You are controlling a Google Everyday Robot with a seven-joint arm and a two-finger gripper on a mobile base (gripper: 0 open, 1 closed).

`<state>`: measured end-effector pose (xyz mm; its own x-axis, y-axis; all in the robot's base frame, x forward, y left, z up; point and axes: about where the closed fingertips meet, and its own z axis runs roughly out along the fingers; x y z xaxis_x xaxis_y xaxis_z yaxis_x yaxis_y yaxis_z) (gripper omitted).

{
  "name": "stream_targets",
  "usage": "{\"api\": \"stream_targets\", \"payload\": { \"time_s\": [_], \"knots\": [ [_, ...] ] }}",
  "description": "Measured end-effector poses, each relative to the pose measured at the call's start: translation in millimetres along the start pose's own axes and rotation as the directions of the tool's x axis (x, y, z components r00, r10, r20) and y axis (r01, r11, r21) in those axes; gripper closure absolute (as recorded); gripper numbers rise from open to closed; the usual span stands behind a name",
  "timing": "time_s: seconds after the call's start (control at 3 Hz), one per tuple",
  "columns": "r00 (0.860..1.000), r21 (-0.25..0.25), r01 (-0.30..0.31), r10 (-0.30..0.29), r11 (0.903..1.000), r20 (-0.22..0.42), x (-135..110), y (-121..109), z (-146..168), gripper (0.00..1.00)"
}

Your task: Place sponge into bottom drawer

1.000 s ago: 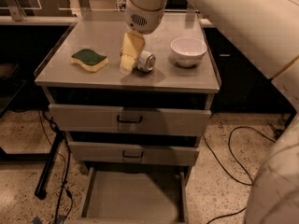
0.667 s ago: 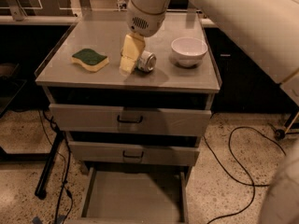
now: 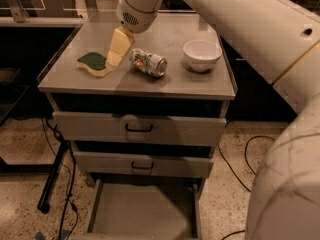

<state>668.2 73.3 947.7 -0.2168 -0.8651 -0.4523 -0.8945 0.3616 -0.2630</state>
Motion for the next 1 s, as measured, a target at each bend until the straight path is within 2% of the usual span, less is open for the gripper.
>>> {"api": "stream_targets", "payload": {
  "time_s": [0.33,0.67,1.0],
  "knots": [
    [1.0,0.0,0.002,-0.002,1.0,0.001,-2,0,1,0.0],
    [1.0,-0.015,-0.001,0.001,0.9999,0.005,-25,2,25,0.0],
    [1.0,-0.054,0.001,0.0,0.9985,0.016,-76,-14,71,0.0]
  ]
}}
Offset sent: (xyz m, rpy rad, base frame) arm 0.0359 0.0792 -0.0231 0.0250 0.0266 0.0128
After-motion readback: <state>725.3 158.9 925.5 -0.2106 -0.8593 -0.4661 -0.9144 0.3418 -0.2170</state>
